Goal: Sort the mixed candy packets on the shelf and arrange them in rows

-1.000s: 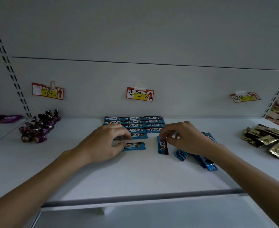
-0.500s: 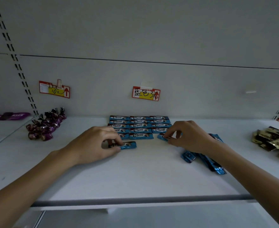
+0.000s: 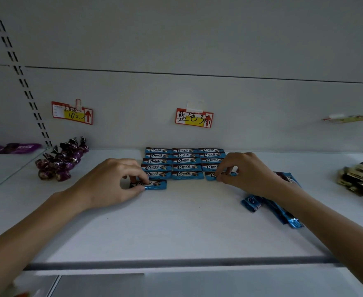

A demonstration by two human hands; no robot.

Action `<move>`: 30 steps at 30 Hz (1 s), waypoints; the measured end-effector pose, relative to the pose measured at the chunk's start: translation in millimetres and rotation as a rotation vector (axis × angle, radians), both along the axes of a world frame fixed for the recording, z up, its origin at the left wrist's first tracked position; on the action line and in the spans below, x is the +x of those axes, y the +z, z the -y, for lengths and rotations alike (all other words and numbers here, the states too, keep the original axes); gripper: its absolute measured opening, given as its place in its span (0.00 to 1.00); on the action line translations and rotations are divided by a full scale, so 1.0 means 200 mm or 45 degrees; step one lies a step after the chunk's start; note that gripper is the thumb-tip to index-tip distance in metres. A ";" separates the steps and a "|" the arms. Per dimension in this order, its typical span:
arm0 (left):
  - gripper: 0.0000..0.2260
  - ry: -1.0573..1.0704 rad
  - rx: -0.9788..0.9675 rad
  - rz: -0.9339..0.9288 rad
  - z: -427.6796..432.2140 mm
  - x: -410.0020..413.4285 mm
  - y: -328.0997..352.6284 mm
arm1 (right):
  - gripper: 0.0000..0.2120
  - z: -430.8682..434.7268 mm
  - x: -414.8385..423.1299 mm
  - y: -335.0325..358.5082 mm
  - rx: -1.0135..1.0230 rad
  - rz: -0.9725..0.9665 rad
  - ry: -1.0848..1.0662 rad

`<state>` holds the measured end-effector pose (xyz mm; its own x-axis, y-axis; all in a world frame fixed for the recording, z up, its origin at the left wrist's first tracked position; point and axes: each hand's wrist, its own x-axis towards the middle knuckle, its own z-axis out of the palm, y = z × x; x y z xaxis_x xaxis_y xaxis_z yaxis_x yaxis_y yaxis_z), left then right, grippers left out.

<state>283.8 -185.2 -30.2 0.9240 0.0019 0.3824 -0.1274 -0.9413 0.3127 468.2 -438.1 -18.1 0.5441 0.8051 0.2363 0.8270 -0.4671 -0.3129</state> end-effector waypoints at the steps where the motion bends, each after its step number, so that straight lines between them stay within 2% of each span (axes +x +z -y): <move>1: 0.15 0.001 -0.003 0.001 0.00 0.00 0.00 | 0.04 0.00 0.00 0.00 0.000 0.002 -0.007; 15: 0.15 0.009 0.019 -0.013 0.01 0.04 0.00 | 0.05 -0.03 0.02 -0.01 -0.010 0.005 -0.020; 18: 0.13 0.015 0.035 -0.016 0.02 0.04 0.00 | 0.04 -0.03 0.01 -0.01 -0.001 0.008 -0.018; 24: 0.18 -0.003 0.044 -0.011 0.03 0.05 0.01 | 0.04 -0.03 0.02 -0.01 -0.002 0.026 -0.007; 30: 0.18 -0.046 0.021 0.067 0.10 0.10 0.04 | 0.04 0.03 0.03 0.04 0.138 -0.008 -0.059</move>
<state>304.3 -204.9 -22.1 0.9019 -0.0375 0.4304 -0.1770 -0.9408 0.2891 474.0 -444.4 -10.0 0.5820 0.7488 0.3171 0.8031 -0.4677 -0.3693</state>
